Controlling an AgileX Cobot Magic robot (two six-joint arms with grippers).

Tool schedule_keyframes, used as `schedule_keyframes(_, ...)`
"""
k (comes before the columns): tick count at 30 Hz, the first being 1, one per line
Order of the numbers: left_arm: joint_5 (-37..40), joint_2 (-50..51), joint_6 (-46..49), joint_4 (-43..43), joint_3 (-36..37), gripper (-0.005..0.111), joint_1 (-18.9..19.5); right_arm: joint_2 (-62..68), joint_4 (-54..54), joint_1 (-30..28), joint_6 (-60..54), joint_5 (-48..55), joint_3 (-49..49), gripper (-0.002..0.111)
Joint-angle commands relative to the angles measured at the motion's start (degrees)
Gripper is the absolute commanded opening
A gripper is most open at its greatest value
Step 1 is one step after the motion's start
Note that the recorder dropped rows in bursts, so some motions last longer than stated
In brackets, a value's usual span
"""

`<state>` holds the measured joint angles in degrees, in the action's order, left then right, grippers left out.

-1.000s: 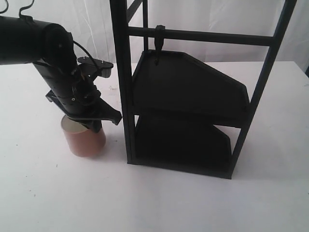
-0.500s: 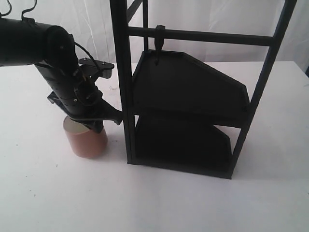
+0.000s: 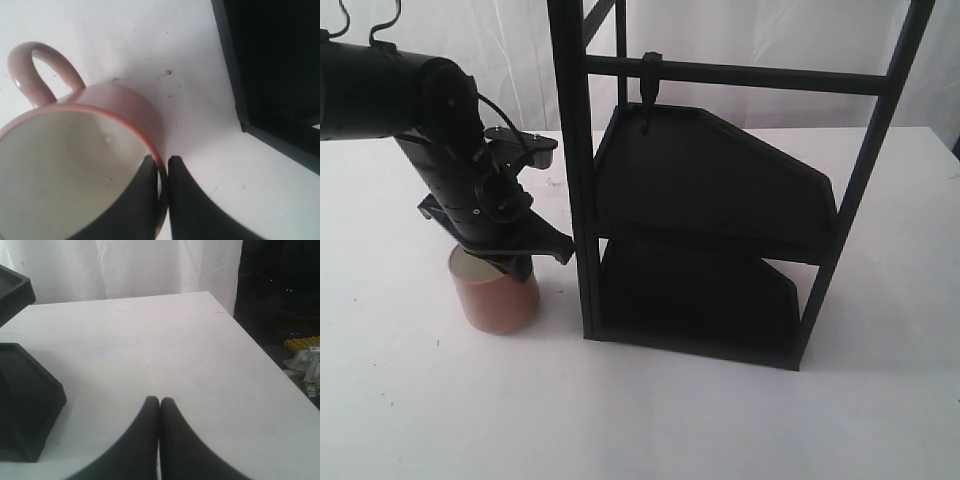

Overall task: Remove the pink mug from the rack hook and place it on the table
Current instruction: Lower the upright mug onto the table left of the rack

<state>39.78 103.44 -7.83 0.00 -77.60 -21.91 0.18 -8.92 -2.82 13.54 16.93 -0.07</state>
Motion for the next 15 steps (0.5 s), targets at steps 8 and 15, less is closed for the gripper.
schedule_keyframes(8,1.99,1.10,0.10,-0.42,-0.13,0.000,0.00,-0.18,0.24,0.16,0.16,-0.84,0.07,0.000)
schedule_keyframes(15,1.99,1.10,0.09,-0.42,-0.13,0.019,0.00,-0.18,0.24,0.16,0.16,-0.84,0.07,0.000)
